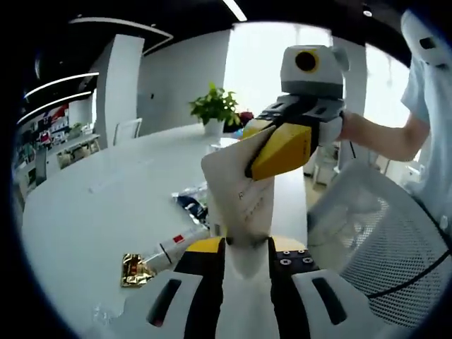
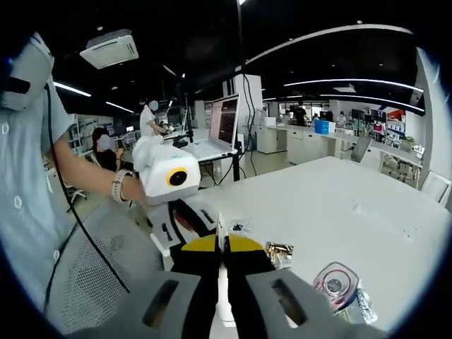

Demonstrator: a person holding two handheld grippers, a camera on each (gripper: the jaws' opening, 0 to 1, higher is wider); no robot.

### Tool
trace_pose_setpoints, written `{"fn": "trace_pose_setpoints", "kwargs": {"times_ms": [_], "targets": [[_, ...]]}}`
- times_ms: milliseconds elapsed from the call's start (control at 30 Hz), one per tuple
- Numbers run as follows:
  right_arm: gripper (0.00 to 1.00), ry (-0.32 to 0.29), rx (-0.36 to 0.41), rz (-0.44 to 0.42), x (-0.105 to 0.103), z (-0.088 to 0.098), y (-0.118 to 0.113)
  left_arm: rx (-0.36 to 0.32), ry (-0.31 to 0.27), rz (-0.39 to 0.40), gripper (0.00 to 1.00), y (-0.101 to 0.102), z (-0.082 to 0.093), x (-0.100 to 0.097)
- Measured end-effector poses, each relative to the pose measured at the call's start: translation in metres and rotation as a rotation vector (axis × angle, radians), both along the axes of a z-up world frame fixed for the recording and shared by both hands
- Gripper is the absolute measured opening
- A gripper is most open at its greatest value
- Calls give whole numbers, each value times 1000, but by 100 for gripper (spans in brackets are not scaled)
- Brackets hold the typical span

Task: Arrange the skincare products in the storage area until every visible bottle or jar stands upright without overlapping.

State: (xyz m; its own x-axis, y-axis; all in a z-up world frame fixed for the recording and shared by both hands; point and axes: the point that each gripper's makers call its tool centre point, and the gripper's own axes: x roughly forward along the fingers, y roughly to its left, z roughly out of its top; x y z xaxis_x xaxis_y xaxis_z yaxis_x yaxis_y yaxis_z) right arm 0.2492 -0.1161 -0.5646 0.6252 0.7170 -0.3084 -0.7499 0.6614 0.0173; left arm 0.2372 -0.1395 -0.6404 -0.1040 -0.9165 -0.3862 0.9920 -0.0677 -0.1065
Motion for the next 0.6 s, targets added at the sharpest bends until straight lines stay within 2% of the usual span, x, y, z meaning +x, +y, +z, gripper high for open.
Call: {"fn": "trace_pose_setpoints", "kwargs": {"times_ms": [233,367,467,567,600], "targets": [[1,11,-21,64,0,4,7,-23,3,-8,20,1,3,1],[2,40,-87,115,3,-1,7,6,-31,6,18,2,1,5],[2,51,-119,140,5,0,7,11,-23,4,16,3,2,7],[3,72,-155,157,8,-2,4,25,-44,10,14,2,2,11],[3,99,-176,159,8,-5,3,38,-47,9,14,1,1,12]]}}
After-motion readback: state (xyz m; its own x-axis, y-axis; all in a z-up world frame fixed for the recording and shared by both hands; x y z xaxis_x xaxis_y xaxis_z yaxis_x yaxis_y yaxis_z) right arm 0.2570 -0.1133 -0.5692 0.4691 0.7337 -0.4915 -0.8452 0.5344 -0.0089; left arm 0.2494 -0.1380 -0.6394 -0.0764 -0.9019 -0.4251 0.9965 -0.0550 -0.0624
